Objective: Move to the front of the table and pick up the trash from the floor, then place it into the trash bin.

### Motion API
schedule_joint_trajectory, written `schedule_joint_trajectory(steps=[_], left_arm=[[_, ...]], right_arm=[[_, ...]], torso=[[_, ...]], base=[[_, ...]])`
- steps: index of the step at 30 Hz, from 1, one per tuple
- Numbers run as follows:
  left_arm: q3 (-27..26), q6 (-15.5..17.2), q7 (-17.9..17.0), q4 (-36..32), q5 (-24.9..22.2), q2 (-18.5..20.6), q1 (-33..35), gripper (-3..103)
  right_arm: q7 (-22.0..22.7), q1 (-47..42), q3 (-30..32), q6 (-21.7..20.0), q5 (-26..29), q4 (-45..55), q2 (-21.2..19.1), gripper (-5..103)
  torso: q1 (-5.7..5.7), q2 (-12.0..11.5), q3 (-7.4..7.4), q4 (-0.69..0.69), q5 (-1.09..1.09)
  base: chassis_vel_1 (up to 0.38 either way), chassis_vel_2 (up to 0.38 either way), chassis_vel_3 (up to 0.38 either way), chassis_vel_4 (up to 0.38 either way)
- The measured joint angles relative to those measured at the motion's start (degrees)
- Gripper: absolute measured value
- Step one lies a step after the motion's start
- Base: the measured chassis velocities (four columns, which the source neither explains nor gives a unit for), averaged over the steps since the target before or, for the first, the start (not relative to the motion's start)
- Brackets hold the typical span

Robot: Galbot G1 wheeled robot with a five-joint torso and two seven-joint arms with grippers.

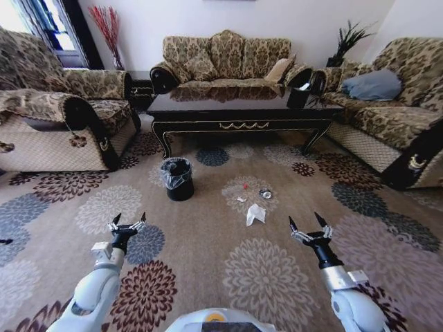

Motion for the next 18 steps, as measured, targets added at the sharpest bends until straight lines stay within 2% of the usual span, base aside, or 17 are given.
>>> schedule_joint_trajectory(steps=[12, 18], left_arm=[[-1.0, 0.1, -0.2, -0.7, 0.2, -1.0, 0.5, 100], [-2.7, 0.3, -0.2, -1.2, -0.2, -0.2, 0.5, 100]], right_arm=[[0.1, 1.4, -1.0, -0.2, 0.0, -0.4, 0.4, 100], [0.1, 1.9, -1.5, -0.3, -0.1, -0.6, -0.2, 100]], torso=[[0.0, 0.0, 0.0, 0.01, 0.0], [0.0, 0.0, 0.0, 0.0, 0.0]], base=[[-0.142, 0.138, 0.14, -0.145], [-0.155, 0.171, 0.159, -0.159]])
